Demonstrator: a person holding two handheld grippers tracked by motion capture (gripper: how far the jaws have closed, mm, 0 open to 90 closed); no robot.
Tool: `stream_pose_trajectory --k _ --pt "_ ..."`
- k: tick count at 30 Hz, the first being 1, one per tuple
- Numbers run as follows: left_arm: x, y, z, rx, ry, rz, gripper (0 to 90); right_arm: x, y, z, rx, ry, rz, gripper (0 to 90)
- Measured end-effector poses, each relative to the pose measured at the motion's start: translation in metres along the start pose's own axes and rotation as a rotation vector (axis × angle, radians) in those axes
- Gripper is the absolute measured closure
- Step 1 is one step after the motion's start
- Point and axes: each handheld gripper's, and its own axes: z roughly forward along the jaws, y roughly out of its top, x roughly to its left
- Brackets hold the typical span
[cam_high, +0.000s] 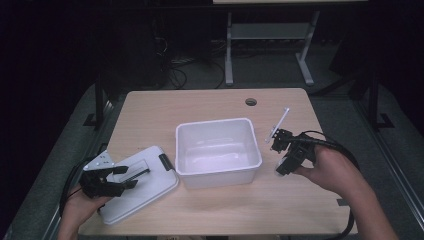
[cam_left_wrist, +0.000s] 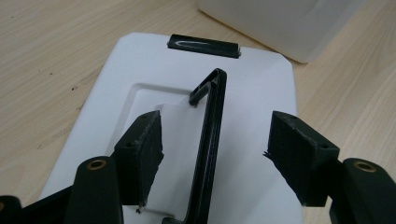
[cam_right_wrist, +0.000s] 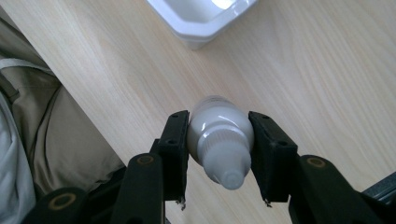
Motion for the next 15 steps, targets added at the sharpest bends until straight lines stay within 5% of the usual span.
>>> stream_pose_trajectory --k 15 --pt "0.002 -0.002 -0.001 0.004 0.016 -0.015 32.9 0.007 0.025 -0.034 -0.002 -0.021 -0.042 59.6"
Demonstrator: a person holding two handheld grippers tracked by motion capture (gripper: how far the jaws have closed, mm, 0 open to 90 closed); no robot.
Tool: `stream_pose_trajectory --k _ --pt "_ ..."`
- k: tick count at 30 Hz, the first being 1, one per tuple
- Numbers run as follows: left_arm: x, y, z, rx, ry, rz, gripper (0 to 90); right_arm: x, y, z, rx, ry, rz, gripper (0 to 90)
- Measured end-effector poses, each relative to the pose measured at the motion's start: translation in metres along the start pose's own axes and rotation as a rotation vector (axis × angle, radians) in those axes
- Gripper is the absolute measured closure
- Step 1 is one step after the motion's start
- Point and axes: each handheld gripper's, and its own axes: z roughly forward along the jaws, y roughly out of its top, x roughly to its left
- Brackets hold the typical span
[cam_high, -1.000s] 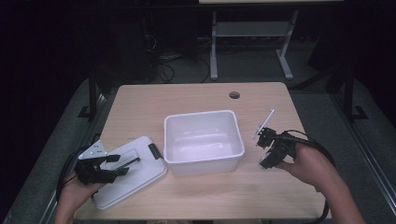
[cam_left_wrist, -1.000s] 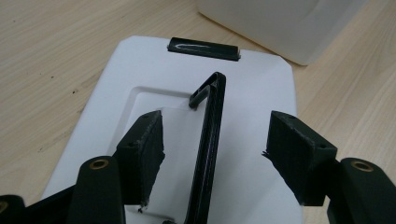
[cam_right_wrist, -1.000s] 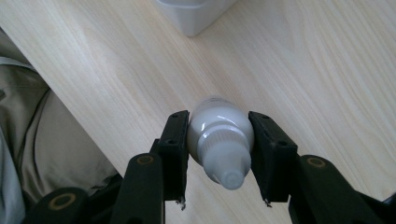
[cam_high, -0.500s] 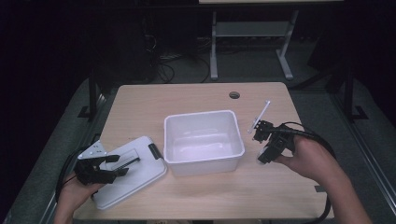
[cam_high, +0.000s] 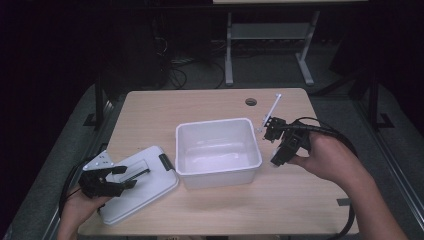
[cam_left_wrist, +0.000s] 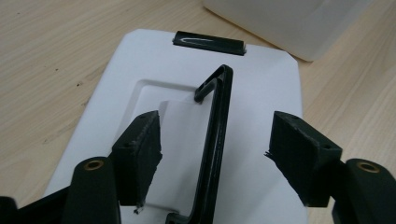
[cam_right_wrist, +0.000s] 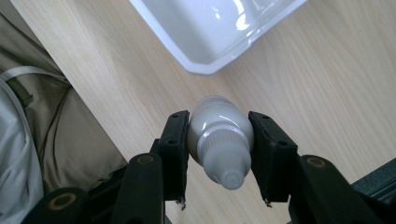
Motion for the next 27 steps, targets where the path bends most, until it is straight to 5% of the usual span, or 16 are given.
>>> stream_pose_trajectory --k 27 --pt "0.002 -0.002 -0.001 -0.001 0.009 -0.002 30.9 0.003 0.054 0.003 0.013 0.024 -0.074 59.6"
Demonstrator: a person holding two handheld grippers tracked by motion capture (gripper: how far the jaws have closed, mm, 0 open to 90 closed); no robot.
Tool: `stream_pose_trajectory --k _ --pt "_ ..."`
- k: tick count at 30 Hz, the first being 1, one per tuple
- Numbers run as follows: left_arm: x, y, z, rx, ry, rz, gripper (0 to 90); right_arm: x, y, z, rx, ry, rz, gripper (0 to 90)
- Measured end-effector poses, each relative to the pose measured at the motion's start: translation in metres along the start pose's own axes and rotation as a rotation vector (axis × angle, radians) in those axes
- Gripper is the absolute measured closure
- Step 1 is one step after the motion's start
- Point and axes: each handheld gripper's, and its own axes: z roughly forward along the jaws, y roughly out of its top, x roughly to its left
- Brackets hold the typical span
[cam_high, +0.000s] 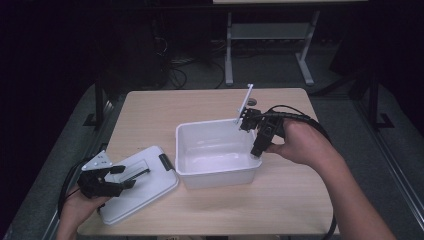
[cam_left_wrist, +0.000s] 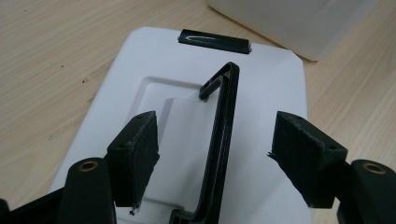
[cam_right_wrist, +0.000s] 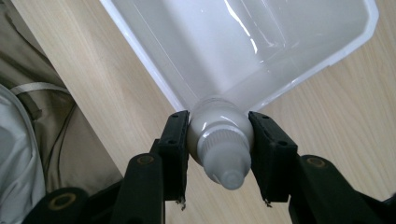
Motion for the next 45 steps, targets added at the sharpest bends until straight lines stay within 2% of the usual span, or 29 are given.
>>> stream_pose_trajectory --k 5,15,25,39,45 --pt "0.000 0.000 0.001 0.010 0.002 0.003 30.8 0.001 0.008 0.006 0.009 0.002 -0.014 59.6" --pt "-0.001 0.001 0.000 -0.005 -0.007 0.002 30.7 -0.001 0.021 0.023 0.038 0.013 -0.028 59.6" --pt "-0.001 0.001 0.000 -0.003 -0.006 0.002 30.7 -0.006 0.023 0.037 0.044 0.035 -0.019 59.6" --pt "-0.001 0.001 0.002 0.006 -0.007 0.009 30.7 -0.011 0.022 0.054 0.051 0.042 -0.012 59.6" --pt "-0.001 0.001 0.002 0.007 -0.007 0.011 30.8 -0.013 0.022 0.060 0.040 0.050 -0.002 59.6"
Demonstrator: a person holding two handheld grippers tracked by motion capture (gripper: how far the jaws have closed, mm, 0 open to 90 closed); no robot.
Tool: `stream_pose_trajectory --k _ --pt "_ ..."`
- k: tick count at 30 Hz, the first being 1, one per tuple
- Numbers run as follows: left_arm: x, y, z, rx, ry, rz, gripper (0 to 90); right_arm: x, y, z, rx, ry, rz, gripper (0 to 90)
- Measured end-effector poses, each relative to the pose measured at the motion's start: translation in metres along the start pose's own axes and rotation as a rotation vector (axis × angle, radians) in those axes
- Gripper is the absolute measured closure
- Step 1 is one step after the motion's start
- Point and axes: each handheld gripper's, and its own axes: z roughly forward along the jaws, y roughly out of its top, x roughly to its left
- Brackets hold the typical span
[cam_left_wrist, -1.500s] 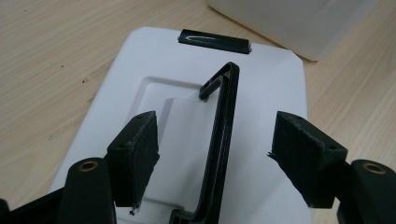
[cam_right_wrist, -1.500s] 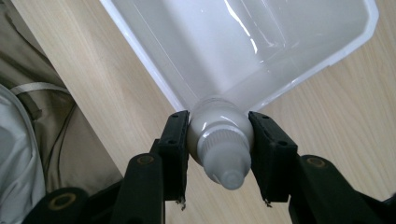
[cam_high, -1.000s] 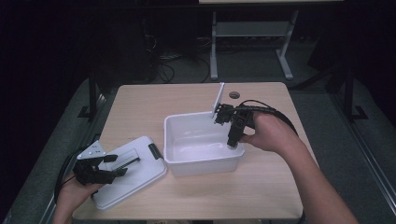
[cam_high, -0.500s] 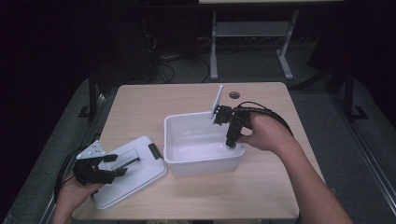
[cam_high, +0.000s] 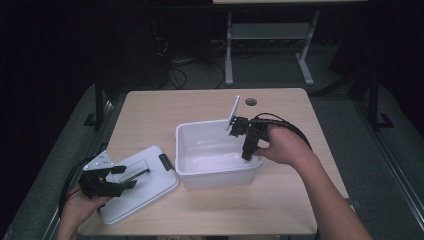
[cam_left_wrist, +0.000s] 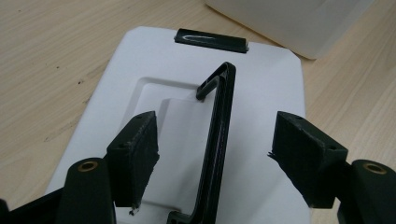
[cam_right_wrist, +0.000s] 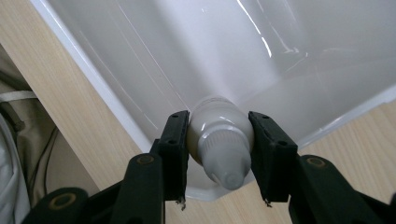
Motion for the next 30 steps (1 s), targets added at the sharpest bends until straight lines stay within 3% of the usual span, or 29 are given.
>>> stream_pose_trajectory --k 30 --pt "-0.001 0.001 0.001 0.008 0.002 0.003 30.7 -0.005 0.006 0.038 0.027 0.024 0.005 59.6"
